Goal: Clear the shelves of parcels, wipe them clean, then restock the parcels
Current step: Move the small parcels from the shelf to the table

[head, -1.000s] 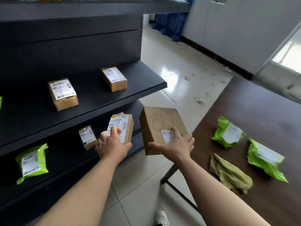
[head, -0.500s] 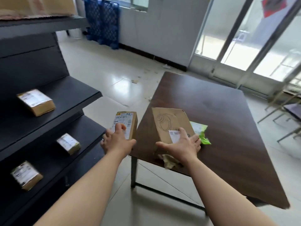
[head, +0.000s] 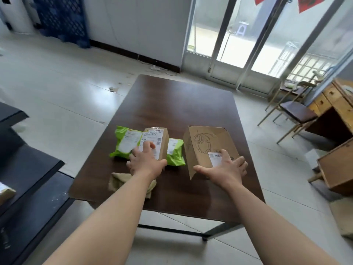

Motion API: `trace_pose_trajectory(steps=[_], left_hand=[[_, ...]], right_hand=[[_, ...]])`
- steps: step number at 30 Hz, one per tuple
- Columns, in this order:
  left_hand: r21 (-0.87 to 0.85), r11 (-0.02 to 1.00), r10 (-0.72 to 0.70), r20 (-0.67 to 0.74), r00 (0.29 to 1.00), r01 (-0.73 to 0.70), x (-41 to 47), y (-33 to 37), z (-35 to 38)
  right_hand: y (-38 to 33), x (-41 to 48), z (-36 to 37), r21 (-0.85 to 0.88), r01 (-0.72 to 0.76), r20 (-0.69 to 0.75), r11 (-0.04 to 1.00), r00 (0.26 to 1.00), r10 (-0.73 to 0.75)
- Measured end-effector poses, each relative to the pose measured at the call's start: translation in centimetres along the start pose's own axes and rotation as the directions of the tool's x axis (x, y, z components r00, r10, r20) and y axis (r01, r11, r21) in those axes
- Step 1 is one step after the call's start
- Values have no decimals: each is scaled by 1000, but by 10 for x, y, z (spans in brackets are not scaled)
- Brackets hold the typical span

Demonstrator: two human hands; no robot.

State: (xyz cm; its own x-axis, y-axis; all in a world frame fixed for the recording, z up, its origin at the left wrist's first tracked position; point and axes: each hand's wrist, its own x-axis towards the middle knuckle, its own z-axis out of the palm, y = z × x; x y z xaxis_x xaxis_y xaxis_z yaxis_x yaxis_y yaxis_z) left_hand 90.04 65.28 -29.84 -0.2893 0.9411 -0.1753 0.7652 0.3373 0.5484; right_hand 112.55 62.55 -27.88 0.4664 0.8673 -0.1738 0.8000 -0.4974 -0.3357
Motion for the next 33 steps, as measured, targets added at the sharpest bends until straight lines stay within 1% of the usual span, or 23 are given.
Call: trace_pose_trajectory(steps=[6, 14, 21, 24, 27, 33], left_hand=[[41, 999, 18, 96, 995, -22, 6, 57, 63], [101, 992, 59, 203, 977, -81, 31, 103, 120], [183, 975, 68, 299, 952, -127, 65, 135, 165], [229, 965, 55, 306, 951, -129, 79, 138, 179], [278, 951, 45, 314, 948, -137, 94, 140, 193], [343, 920, 77, 312, 947, -188, 109, 141, 214]], right_hand=[[62, 48, -3, -16, -80, 15, 997, 997, 80], [100, 95, 12, -25, -191, 43, 981, 981, 191], [116, 135, 30, -67, -273, 38, 960, 960, 276], [115, 149, 39, -89, -274, 39, 957, 960, 279], [114, 163, 51, -104, -278, 72, 955, 955, 286], [112, 183, 66, -107, -291, 109, 951, 947, 303]])
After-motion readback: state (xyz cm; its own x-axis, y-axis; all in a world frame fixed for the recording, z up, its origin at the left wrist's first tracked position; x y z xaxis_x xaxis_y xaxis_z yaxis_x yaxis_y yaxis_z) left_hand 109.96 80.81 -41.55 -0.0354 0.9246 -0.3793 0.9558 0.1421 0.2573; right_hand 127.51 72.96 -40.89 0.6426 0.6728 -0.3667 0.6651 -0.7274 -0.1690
